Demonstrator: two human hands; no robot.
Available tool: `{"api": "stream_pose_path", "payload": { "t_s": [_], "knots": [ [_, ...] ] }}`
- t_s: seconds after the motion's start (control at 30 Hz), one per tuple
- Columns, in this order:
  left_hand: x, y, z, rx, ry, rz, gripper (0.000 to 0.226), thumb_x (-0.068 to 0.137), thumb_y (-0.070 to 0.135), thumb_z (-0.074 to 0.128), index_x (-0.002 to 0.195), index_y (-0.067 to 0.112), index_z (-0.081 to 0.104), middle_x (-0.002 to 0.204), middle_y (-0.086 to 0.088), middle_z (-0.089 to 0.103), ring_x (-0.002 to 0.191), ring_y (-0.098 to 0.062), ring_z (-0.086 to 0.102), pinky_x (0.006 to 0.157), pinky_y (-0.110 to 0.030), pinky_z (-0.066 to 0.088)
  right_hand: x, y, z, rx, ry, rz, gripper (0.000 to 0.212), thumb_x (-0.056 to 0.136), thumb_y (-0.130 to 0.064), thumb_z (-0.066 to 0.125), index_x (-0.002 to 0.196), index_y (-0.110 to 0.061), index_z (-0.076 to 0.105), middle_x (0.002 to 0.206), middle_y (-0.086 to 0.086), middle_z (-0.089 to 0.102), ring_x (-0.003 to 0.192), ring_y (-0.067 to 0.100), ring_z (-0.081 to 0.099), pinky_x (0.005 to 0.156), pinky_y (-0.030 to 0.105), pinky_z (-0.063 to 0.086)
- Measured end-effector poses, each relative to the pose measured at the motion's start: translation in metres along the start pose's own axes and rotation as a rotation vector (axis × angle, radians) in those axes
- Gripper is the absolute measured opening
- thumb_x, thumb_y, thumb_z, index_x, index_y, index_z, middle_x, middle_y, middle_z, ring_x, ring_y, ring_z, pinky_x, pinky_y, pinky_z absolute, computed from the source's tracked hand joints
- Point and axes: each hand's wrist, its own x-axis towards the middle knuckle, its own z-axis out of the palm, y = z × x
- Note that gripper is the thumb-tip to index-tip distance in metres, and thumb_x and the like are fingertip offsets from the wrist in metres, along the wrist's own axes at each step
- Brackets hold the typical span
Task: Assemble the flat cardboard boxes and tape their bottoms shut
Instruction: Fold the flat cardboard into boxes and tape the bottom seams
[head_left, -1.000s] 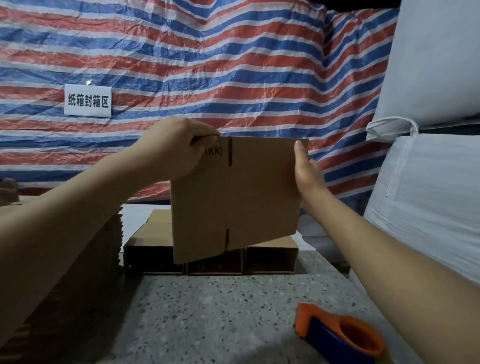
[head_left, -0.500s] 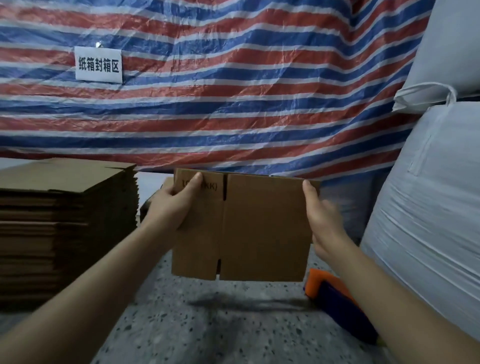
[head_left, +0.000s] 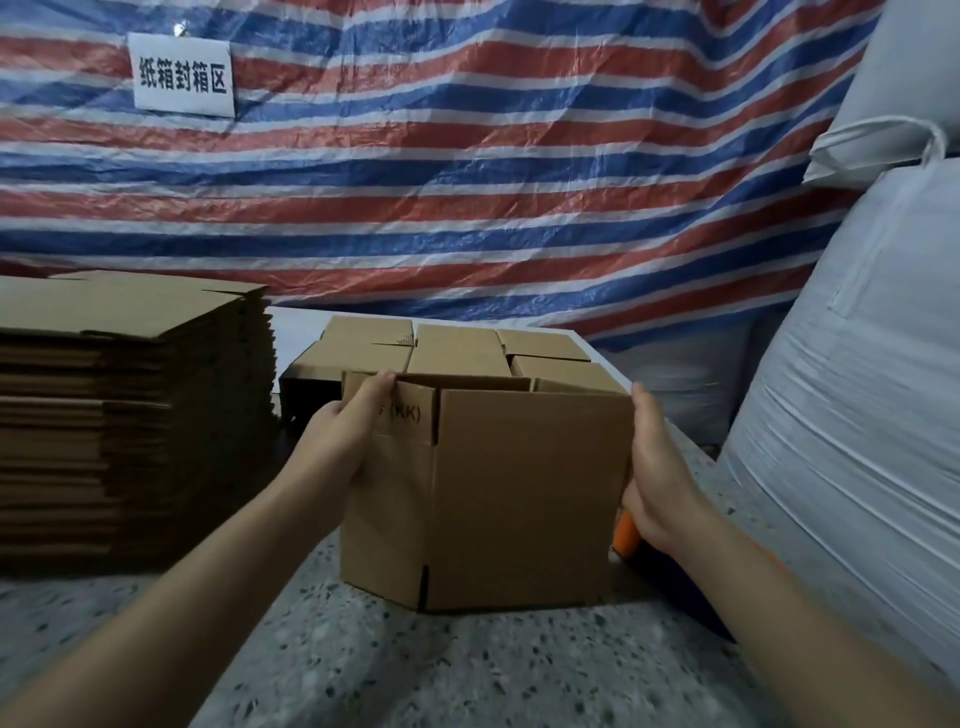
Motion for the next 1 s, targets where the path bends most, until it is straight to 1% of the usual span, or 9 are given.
{"api": "stream_pose_path", "payload": {
  "t_s": [0.07, 0.2, 0.4, 0.53, 0.67, 0.7, 0.77, 0.83, 1.0],
  "knots": [
    [0.001, 0.002, 0.000, 0.026, -0.021, 0.015, 0.061, 0.081, 0.069, 0.058, 0.118, 0.021, 0.064, 0.102, 0.003, 0.071, 0.095, -0.016, 0.060, 0.069, -0.034, 0.043, 0.002, -0.005, -0.003, 0.024, -0.061, -0.023, 0.064, 0.099, -0.069, 0.027, 0.121, -0.025, 0.069, 0.109, 0.010, 0.076, 0.102, 0.022, 0.073, 0.076, 0.037, 0.060],
    [-0.003, -0.001, -0.003, 0.067, -0.035, 0.053, 0.061, 0.080, 0.072, 0.057, 0.117, 0.024, 0.059, 0.108, 0.002, 0.066, 0.098, -0.017, 0.059, 0.071, -0.034, 0.042, 0.005, -0.009, -0.006, 0.008, -0.202, -0.049, 0.060, 0.102, -0.062, 0.028, 0.104, -0.030, 0.079, 0.116, 0.015, 0.073, 0.109, 0.024, 0.070, 0.094, 0.044, 0.055],
    [-0.020, -0.002, -0.002, 0.023, 0.014, 0.155, 0.048, 0.078, 0.067, 0.065, 0.102, 0.025, 0.066, 0.096, 0.002, 0.073, 0.091, -0.016, 0.068, 0.066, -0.029, 0.047, 0.000, -0.009, -0.014, 0.231, -0.368, -0.022, 0.063, 0.093, -0.069, 0.036, 0.121, -0.027, 0.073, 0.127, 0.013, 0.069, 0.118, 0.025, 0.066, 0.086, 0.037, 0.057],
    [-0.020, -0.001, 0.001, 0.002, -0.012, 0.127, 0.045, 0.085, 0.063, 0.060, 0.107, 0.024, 0.064, 0.103, -0.001, 0.071, 0.099, -0.020, 0.065, 0.080, -0.037, 0.049, -0.010, -0.012, -0.012, 0.322, -0.396, 0.033, 0.073, 0.096, -0.072, 0.022, 0.127, -0.026, 0.070, 0.133, 0.016, 0.065, 0.121, 0.028, 0.064, 0.086, 0.037, 0.058],
    [-0.027, 0.005, 0.006, -0.029, -0.174, 0.099, 0.045, 0.082, 0.064, 0.057, 0.113, 0.031, 0.059, 0.112, -0.003, 0.069, 0.105, -0.022, 0.064, 0.092, -0.040, 0.048, -0.025, -0.022, 0.002, 0.208, -0.360, 0.002, 0.067, 0.104, -0.057, 0.016, 0.113, -0.030, 0.076, 0.121, 0.017, 0.070, 0.111, 0.023, 0.070, 0.081, 0.033, 0.060],
    [-0.029, 0.005, 0.008, -0.037, -0.215, 0.090, 0.046, 0.084, 0.062, 0.055, 0.115, 0.029, 0.059, 0.110, -0.006, 0.070, 0.102, -0.023, 0.066, 0.090, -0.040, 0.050, -0.029, -0.022, 0.006, 0.184, -0.335, -0.027, 0.065, 0.106, -0.054, 0.017, 0.109, -0.029, 0.077, 0.118, 0.017, 0.072, 0.109, 0.023, 0.070, 0.083, 0.035, 0.059],
    [-0.033, 0.005, 0.008, -0.068, -0.280, 0.052, 0.040, 0.095, 0.051, 0.049, 0.119, 0.021, 0.059, 0.098, -0.010, 0.072, 0.082, -0.021, 0.071, 0.069, -0.032, 0.055, -0.038, -0.015, 0.013, 0.147, -0.272, -0.080, 0.061, 0.106, -0.051, 0.020, 0.104, -0.029, 0.077, 0.109, 0.015, 0.074, 0.104, 0.022, 0.072, 0.082, 0.037, 0.058],
    [-0.037, 0.002, 0.003, -0.088, -0.335, 0.008, 0.037, 0.098, 0.047, 0.044, 0.117, 0.020, 0.060, 0.082, -0.009, 0.074, 0.065, -0.019, 0.070, 0.053, -0.025, 0.053, -0.047, -0.002, 0.017, 0.116, -0.250, -0.097, 0.062, 0.105, -0.051, 0.020, 0.097, -0.031, 0.078, 0.102, 0.011, 0.076, 0.098, 0.019, 0.073, 0.075, 0.032, 0.059],
    [-0.038, -0.004, -0.005, -0.098, -0.358, 0.048, 0.045, 0.096, 0.054, 0.044, 0.094, 0.022, 0.075, 0.076, -0.006, 0.075, 0.063, -0.017, 0.071, 0.050, -0.023, 0.051, -0.057, 0.013, 0.015, 0.192, -0.233, -0.062, 0.059, 0.104, -0.057, 0.019, 0.107, -0.040, 0.076, 0.113, 0.006, 0.075, 0.106, 0.018, 0.072, 0.078, 0.031, 0.059]
  ]
}}
